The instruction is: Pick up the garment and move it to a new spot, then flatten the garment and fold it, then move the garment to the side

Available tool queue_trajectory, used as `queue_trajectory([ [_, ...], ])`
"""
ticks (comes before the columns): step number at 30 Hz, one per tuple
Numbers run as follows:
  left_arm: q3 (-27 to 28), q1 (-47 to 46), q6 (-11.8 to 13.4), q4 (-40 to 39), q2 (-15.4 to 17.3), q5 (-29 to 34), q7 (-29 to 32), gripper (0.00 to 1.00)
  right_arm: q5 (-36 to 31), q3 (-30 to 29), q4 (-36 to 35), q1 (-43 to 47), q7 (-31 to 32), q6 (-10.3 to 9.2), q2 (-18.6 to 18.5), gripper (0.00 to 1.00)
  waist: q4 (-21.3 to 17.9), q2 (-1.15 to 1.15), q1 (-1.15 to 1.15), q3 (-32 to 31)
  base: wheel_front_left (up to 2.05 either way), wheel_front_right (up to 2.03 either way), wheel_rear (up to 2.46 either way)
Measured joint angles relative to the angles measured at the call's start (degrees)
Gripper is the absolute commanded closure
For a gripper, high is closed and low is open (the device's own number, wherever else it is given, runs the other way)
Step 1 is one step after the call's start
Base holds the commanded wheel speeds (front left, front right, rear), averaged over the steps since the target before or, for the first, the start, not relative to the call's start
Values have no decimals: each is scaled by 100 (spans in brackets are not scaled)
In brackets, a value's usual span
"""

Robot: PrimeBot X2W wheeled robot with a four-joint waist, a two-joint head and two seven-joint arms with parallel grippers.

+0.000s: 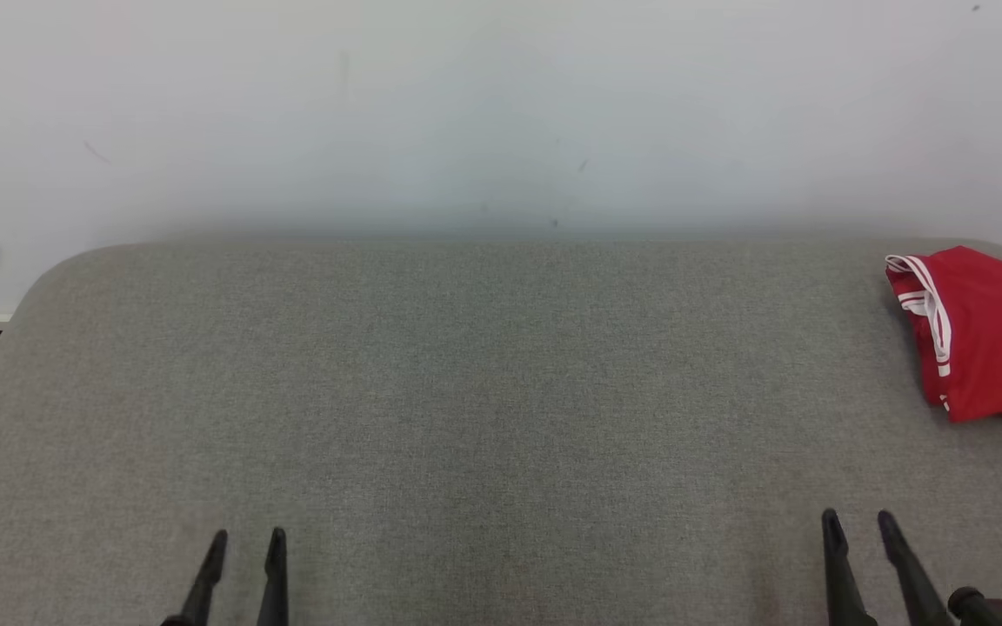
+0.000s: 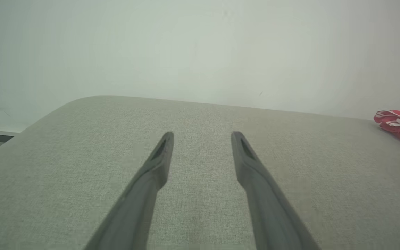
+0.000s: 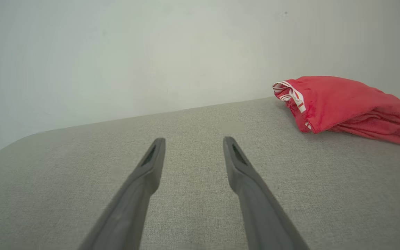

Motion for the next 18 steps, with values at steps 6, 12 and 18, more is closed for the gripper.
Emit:
queue_trajectory([
  [6,-4,46,-4,249,-48,-21,9,100,29,10,269,56,7,0,12,100,-2,0,0,0,0,0,0],
  [12,22,44,-4,292,-58,-625,160,100,643,11,361,21,111,0,10,100,-14,0,0,9,0,0,0],
  [18,70,2,-4,312,-58,-1273,322,100,1289,11,414,-48,208,0,2,100,-26,0,0,19,0,0,0],
])
